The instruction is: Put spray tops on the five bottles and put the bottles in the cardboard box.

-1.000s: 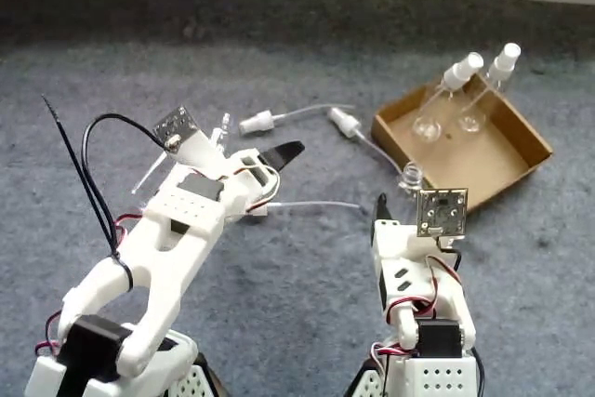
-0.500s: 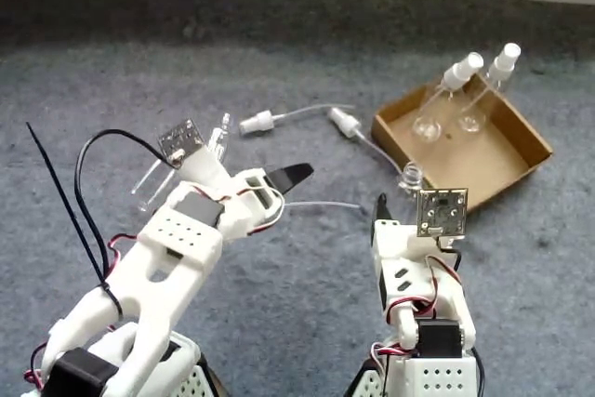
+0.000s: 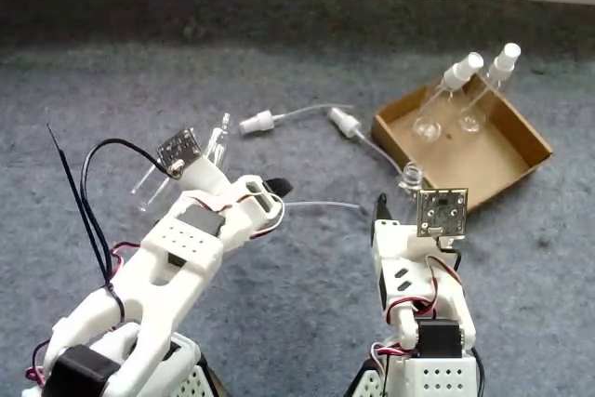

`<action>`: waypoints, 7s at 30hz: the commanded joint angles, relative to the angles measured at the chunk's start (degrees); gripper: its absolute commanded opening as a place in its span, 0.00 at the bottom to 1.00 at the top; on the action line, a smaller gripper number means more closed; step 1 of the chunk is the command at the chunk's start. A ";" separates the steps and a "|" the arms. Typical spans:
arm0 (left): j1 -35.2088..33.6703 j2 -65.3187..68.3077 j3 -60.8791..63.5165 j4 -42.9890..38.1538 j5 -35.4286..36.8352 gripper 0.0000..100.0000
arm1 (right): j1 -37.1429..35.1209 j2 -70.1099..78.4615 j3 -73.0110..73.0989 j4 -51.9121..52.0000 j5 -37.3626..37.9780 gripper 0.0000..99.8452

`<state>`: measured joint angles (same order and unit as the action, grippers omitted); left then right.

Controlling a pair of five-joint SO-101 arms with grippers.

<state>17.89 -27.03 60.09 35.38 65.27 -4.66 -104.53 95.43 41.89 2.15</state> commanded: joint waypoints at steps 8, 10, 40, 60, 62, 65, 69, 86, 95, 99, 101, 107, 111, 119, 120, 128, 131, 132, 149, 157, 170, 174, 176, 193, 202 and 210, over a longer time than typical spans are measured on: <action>0.48 11.12 -5.41 -3.78 0.26 0.39 | 0.48 -0.48 0.92 -1.54 -0.09 0.13; 0.13 13.58 -7.08 -3.87 0.26 0.39 | 0.48 -0.48 0.92 -1.54 -0.09 0.13; -2.86 20.26 -15.16 -3.69 0.18 0.17 | 0.48 -0.48 0.92 -1.54 -0.09 0.13; -2.59 19.91 -14.73 -3.43 0.09 0.02 | 0.48 -0.48 0.92 -1.54 -0.09 0.13; -2.51 19.74 -14.81 -3.43 -1.05 0.02 | 0.48 -0.48 0.92 -1.54 -0.09 0.13; -2.51 19.65 -15.16 -3.43 -8.88 0.02 | 0.48 -0.48 0.92 -1.54 -0.09 0.13; -2.68 19.65 -15.16 -3.78 -20.66 0.02 | 0.48 -0.48 0.92 -1.54 -0.09 0.13; -2.95 19.65 -19.03 5.10 -54.59 0.02 | 0.48 -0.48 0.92 -1.54 -0.09 0.13; -2.95 20.18 -35.21 34.11 -44.22 0.30 | 0.48 -0.48 0.92 -1.54 -0.09 0.13; -2.95 20.26 -35.30 34.46 -41.05 0.32 | 0.48 -0.48 0.92 -1.54 -0.09 0.13; -2.95 20.26 -35.30 34.81 -40.97 0.32 | 0.48 -0.48 0.92 -1.54 -0.09 0.13; -3.03 20.35 -35.21 34.90 -38.95 0.32 | 0.48 -0.48 0.92 -1.54 -0.09 0.13; -2.77 20.44 -35.21 35.60 -29.10 0.32 | 0.48 -0.48 0.92 -1.54 -0.09 0.13; -2.77 30.20 -36.35 35.34 -23.30 0.32 | 0.48 -0.48 0.92 -1.54 -0.09 0.13; -2.86 32.13 -37.49 35.60 -23.30 0.32 | 0.48 -0.48 0.92 -1.54 -0.09 0.13; -2.95 36.26 -44.18 35.52 -20.48 0.32 | 0.48 -0.48 0.92 -1.54 -0.09 0.13; -2.95 36.79 -45.14 35.34 -20.31 0.32 | 0.48 -0.48 0.92 -1.54 -0.09 0.13; -2.95 36.79 -44.88 35.34 -20.22 0.32 | 0.48 -0.48 0.92 -1.54 -0.09 0.13; -3.82 36.88 -38.37 21.45 -20.48 0.14 | 0.48 -0.48 0.92 -1.54 -0.09 0.13; -3.82 36.88 -38.37 21.80 -20.40 0.20 | 0.48 -0.48 0.92 -1.54 -0.09 0.13; -4.18 36.18 -42.95 21.98 -20.75 0.03 | -5.32 -0.48 0.92 -1.54 0.00 0.13; -3.74 36.18 -50.77 30.68 -24.53 0.03 | -13.76 -0.48 0.92 -1.54 0.00 0.13; -4.00 36.18 -56.84 38.24 -30.15 0.03 | -16.31 -0.48 0.92 -1.54 0.00 0.13; -1.89 27.12 -90.15 65.14 -38.07 0.03 | -20.62 0.04 1.01 -15.52 8.88 0.13; 4.53 7.78 -83.74 64.97 -47.74 0.03 | -24.13 0.04 1.54 -21.23 8.70 0.13; 4.70 -2.24 -77.67 49.32 -51.08 0.03 | -25.89 -0.48 10.07 -25.80 8.70 0.13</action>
<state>20.97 -24.57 -20.62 92.79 15.34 -29.71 -104.53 95.52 18.07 10.15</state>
